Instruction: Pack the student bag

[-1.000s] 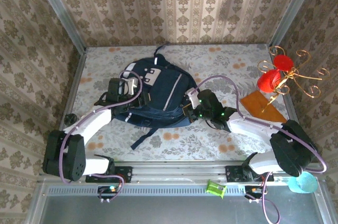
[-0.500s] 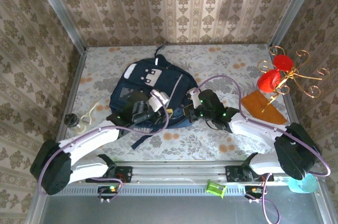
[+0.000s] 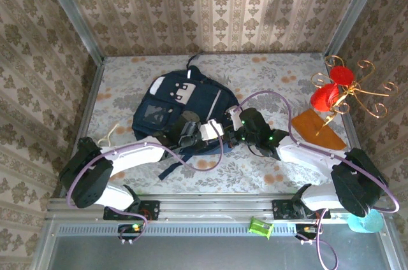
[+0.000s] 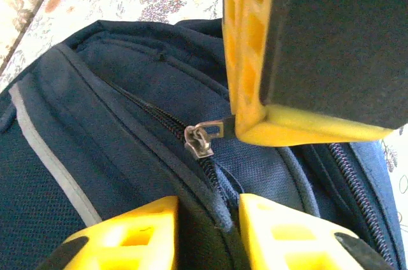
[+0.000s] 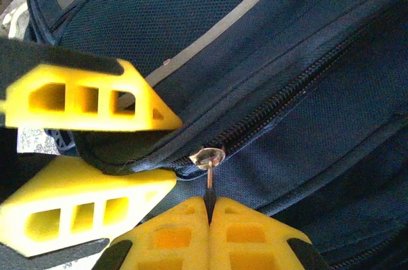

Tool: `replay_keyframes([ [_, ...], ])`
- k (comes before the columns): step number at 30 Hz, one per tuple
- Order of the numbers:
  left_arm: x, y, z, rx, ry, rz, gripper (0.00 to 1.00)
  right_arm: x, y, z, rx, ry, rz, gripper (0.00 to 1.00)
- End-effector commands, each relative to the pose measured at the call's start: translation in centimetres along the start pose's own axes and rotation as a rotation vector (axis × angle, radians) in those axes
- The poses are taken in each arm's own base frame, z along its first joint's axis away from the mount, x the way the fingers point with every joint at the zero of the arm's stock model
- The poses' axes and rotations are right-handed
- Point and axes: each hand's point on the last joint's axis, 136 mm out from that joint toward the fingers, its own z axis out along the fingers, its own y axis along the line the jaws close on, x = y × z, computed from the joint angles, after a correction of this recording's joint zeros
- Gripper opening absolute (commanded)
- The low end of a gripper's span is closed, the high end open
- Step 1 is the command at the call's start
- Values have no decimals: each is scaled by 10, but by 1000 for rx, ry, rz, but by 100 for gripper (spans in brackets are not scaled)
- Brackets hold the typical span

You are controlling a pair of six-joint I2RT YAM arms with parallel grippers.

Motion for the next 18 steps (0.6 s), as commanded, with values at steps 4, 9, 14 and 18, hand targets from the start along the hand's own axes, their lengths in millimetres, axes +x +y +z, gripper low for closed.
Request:
replay_keyframes([
  [4, -6, -4, -13, 17, -56, 47, 0, -16, -13, -15, 125, -45, -8, 0],
  [9, -13, -23, -36, 127, -176, 30, 0, -19, -44, -18, 313, -37, -38, 0],
  [14, -5, -25, -48, 142, -195, 9, 0, -30, -62, -23, 414, -64, -38, 0],
  [18, -1, -19, -61, 134, -211, -17, 0, -36, -78, -30, 485, -63, -15, 0],
])
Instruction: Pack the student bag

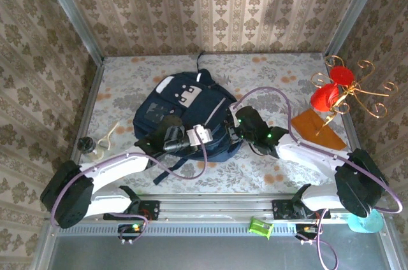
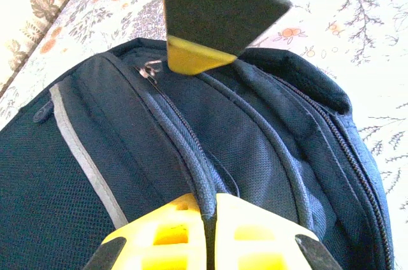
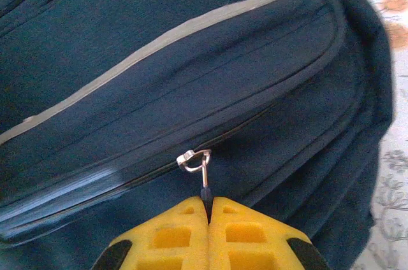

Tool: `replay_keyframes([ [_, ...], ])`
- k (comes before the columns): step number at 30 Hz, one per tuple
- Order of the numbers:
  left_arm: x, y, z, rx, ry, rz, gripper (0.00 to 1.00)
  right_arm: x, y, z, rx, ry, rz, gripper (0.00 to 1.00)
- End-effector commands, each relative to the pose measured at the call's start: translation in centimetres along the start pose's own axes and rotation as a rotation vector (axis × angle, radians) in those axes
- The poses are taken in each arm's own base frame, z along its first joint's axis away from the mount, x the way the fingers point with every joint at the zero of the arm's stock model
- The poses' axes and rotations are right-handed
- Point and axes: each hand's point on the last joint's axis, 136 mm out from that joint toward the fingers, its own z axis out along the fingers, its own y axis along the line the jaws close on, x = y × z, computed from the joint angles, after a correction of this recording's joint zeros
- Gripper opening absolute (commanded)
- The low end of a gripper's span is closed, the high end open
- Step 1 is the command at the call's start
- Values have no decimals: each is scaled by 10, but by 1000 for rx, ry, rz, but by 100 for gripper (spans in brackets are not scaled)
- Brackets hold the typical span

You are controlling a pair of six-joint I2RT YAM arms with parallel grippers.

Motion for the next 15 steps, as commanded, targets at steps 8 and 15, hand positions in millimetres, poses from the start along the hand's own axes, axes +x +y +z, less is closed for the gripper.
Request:
replay_keyframes([
  [8, 21, 8, -34, -74, 6, -112, 37, -21, -22, -6, 60, -64, 32, 0],
  [15, -18, 17, -30, -135, -29, -214, 69, -22, 22, -18, -139, -126, 25, 0],
])
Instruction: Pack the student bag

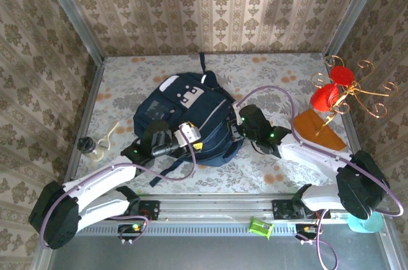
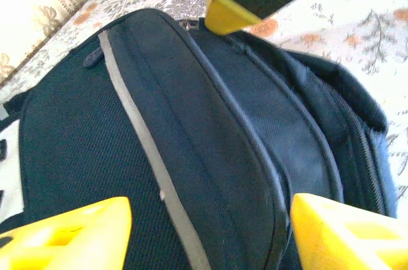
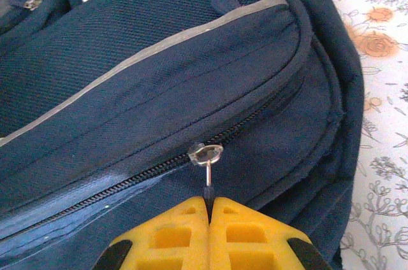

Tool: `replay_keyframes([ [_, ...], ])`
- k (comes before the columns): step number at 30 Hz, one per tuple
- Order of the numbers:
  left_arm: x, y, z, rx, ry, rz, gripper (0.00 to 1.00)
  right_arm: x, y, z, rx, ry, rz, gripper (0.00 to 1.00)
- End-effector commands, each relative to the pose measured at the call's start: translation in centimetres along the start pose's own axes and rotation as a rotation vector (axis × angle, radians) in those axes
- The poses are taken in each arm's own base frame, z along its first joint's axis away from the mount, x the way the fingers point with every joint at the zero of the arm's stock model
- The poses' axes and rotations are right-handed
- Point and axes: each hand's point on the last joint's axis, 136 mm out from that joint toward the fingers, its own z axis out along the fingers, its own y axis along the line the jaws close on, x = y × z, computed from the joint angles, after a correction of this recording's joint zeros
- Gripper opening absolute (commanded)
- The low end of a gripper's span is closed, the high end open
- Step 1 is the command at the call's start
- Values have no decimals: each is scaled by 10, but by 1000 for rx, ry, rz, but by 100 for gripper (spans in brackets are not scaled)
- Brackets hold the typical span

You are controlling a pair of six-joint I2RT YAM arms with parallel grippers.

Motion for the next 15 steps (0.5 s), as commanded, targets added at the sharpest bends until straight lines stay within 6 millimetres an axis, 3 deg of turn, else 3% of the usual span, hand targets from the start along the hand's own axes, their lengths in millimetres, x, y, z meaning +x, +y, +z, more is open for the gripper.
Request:
replay_keyframes([
  [1, -27, 8, 8, -52, -8, -73, 70, -20, 23, -14, -109, -99, 18, 0],
  [9, -29, 8, 62, -75, 121, -101, 64, -19, 32, -19, -137, -117, 21, 0],
  [15, -22, 12, 80, -80, 157, -69, 34, -15, 29, -18, -122, -113, 31, 0],
])
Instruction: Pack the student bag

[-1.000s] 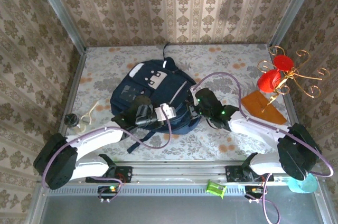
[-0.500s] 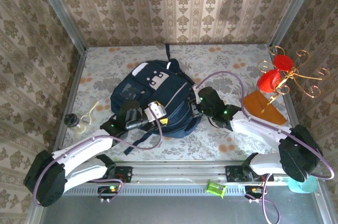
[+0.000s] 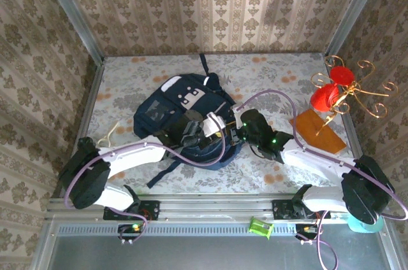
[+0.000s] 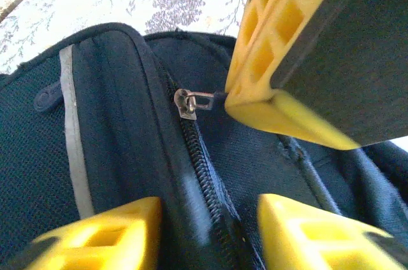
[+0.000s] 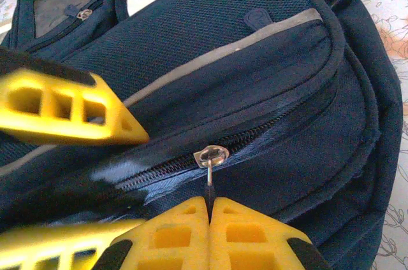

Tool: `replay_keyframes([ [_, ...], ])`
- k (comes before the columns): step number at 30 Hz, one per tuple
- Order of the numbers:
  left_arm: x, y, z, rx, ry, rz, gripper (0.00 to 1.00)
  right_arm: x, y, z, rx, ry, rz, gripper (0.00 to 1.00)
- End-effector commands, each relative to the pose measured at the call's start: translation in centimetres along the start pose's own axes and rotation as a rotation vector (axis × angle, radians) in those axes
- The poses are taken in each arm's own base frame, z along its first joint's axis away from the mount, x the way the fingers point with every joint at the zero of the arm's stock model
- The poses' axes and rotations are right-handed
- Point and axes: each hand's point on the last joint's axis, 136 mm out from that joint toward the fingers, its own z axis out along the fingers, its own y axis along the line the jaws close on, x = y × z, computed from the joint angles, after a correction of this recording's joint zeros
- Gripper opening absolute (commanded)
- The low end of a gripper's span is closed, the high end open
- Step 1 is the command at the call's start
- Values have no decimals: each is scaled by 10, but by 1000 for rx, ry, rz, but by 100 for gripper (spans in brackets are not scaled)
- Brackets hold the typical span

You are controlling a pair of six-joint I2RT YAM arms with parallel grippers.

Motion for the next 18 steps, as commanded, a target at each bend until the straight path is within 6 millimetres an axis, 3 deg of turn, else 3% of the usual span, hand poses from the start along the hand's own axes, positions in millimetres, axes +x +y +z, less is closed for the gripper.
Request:
replay_keyframes([
  [1, -12, 8, -2, -36, -25, 18, 26, -15, 8, -8, -29, -66, 16, 0],
  [4, -15, 1, -11, 7, -74, 70, 4, -9, -5, -7, 44, -46, 18, 0],
  [5, -14, -2, -15, 23, -89, 92, 0, -7, -10, -8, 67, -38, 20, 0],
  [12, -9, -18, -50, 193, -237, 227, 0, -2, -42, -11, 206, 2, 39, 0],
  [18, -6, -10, -65, 224, -270, 242, 0, 6, -62, -17, 303, 38, 54, 0],
])
